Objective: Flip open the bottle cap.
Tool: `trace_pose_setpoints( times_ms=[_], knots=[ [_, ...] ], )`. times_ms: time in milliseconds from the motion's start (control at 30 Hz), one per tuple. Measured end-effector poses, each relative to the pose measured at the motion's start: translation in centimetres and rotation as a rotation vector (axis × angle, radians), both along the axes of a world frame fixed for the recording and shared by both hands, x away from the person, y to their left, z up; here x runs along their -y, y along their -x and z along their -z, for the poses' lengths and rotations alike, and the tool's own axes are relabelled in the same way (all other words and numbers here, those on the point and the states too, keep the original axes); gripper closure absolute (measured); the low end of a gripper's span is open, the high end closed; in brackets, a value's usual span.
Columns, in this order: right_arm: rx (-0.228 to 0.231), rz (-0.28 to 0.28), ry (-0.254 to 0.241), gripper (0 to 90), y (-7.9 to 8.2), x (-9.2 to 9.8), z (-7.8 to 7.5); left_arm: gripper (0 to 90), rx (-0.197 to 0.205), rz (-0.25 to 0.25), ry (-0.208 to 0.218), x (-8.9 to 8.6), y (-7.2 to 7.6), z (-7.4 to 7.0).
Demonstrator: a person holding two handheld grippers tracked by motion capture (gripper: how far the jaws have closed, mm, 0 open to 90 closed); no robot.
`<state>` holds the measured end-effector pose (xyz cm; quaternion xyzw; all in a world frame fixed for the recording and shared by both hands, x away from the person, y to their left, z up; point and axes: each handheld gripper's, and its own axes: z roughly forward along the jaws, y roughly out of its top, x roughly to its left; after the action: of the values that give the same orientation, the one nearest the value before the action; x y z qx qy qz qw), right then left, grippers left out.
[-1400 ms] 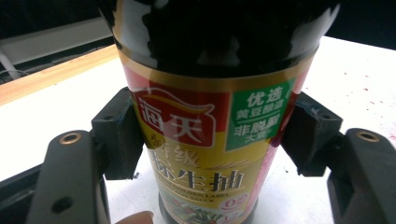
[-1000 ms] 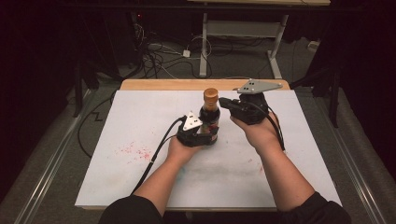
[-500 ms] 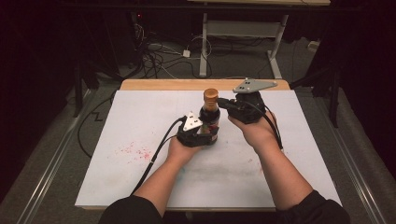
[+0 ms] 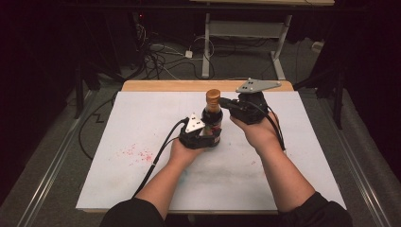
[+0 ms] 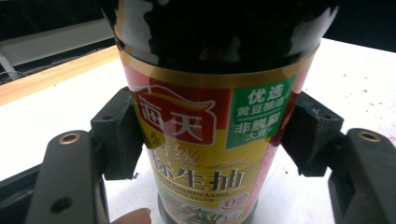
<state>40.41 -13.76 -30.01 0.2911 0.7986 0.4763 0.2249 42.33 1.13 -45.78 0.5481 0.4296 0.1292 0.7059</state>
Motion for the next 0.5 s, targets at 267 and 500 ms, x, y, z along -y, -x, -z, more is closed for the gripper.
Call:
trace_pose_setpoints(
  times_ms=[267,500],
  knots=[
    [0.009,0.001,-0.011,90.0,-0.04,-0.06,-0.03,29.0,-0.004,-0.005,0.011,0.04,-0.01,-0.02],
    [0.013,0.003,-0.019,90.0,-0.11,-0.1,-0.09,29.0,-0.006,-0.008,0.01,0.03,-0.03,-0.02]
  ],
)
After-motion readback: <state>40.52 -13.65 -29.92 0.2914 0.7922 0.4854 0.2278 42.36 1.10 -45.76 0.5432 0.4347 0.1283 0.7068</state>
